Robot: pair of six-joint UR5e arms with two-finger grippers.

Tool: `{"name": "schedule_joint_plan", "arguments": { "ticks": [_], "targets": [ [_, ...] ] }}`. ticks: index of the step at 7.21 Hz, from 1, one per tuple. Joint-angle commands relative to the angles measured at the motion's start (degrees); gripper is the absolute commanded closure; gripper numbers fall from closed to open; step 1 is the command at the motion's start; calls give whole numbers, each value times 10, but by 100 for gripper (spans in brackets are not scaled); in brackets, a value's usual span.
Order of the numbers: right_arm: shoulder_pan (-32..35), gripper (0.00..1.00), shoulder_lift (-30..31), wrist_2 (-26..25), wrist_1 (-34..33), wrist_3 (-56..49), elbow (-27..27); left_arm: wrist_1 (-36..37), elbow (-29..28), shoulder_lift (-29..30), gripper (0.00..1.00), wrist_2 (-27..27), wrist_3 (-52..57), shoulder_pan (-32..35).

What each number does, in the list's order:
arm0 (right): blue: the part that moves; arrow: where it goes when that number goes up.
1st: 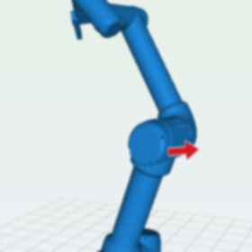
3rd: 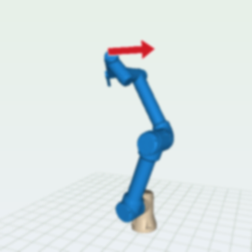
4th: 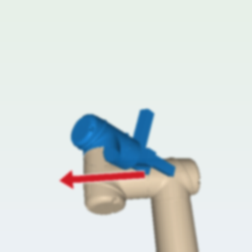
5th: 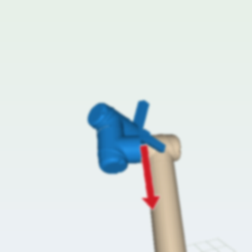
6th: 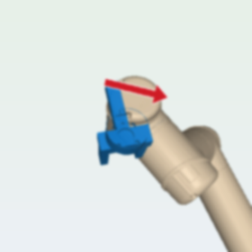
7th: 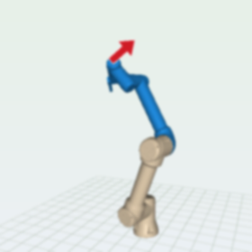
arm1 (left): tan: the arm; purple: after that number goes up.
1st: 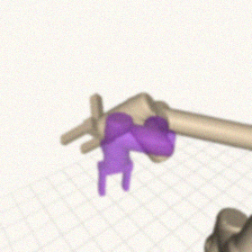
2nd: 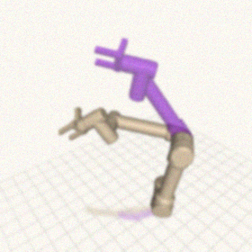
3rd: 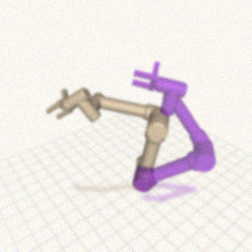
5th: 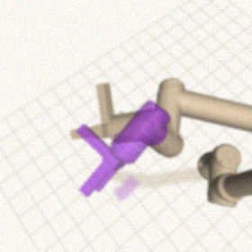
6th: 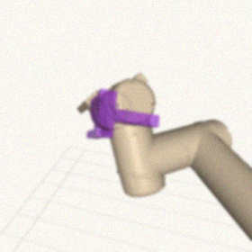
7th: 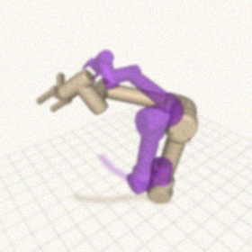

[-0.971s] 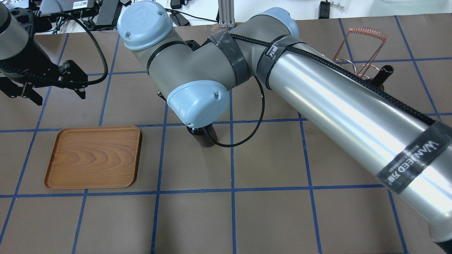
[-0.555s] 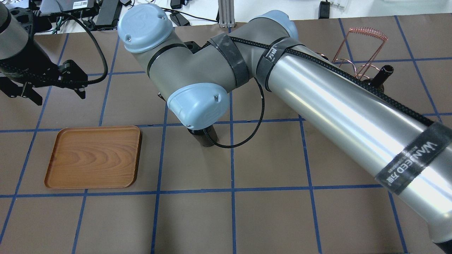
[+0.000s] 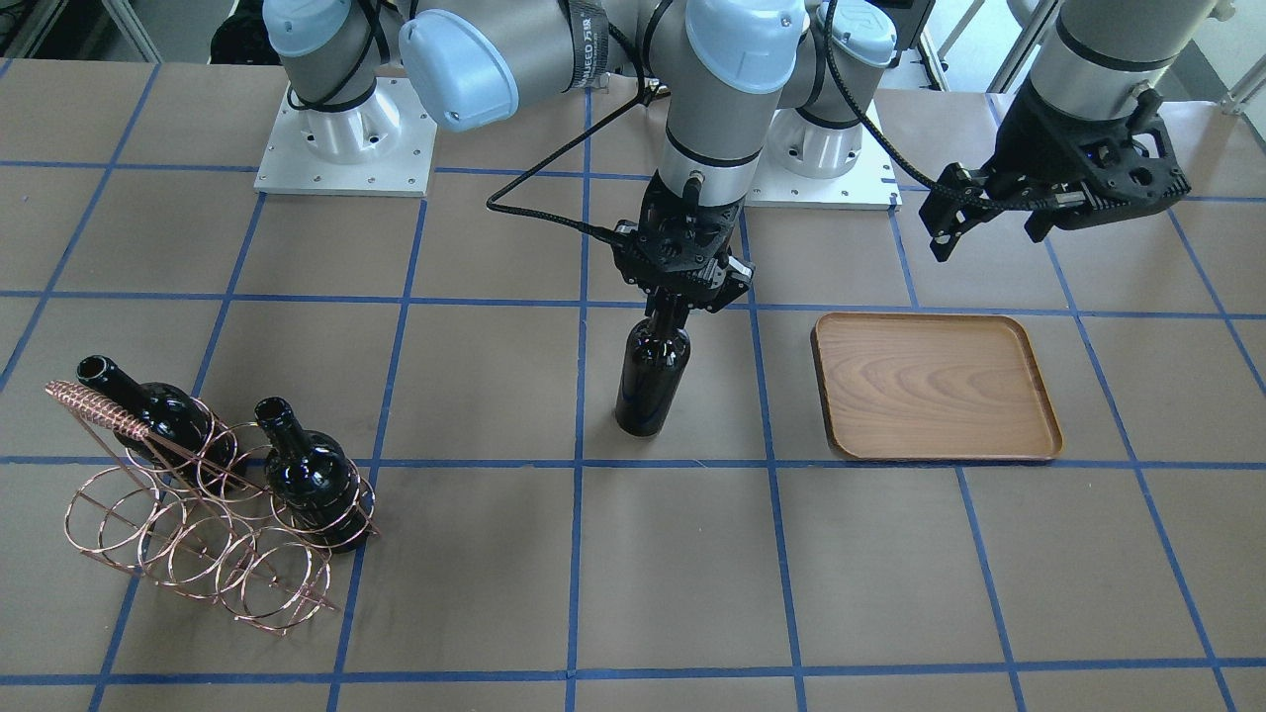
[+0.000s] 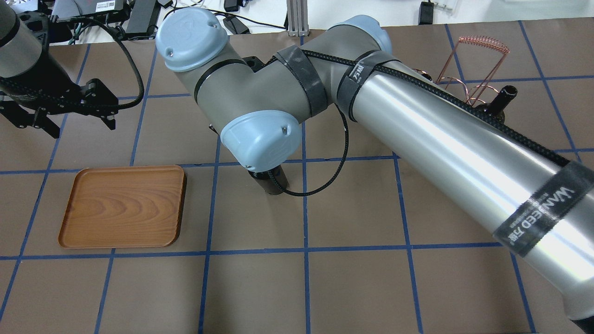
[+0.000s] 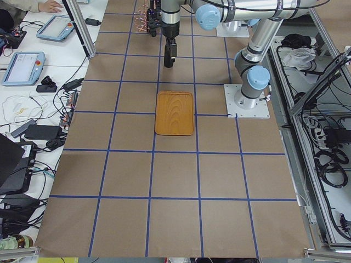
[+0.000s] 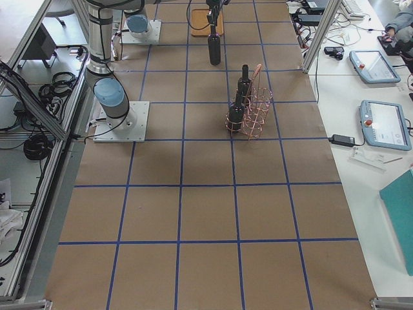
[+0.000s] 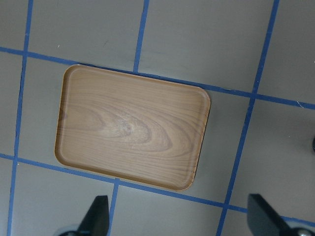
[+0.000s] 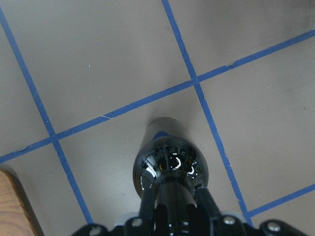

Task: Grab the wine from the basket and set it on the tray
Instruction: 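Carry the bottle toward the tray and lower it upright onto the table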

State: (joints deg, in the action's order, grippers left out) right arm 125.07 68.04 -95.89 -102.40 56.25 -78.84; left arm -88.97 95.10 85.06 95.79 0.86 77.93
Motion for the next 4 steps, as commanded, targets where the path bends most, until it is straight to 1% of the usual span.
{"name": "schedule_joint_plan", "arguments": {
  "ticks": [1,2,4],
  "targets": [
    [0,32,-1,1,-2,-2,-1,2,0,4,0,1,0,0],
    [-6,0,1,6,2,-13,-1,2,-1,4,0,0,1,-1],
    [-13,0,9,10,1,-25,1,0,-3,5,0,-1,1,1]
  ]
}}
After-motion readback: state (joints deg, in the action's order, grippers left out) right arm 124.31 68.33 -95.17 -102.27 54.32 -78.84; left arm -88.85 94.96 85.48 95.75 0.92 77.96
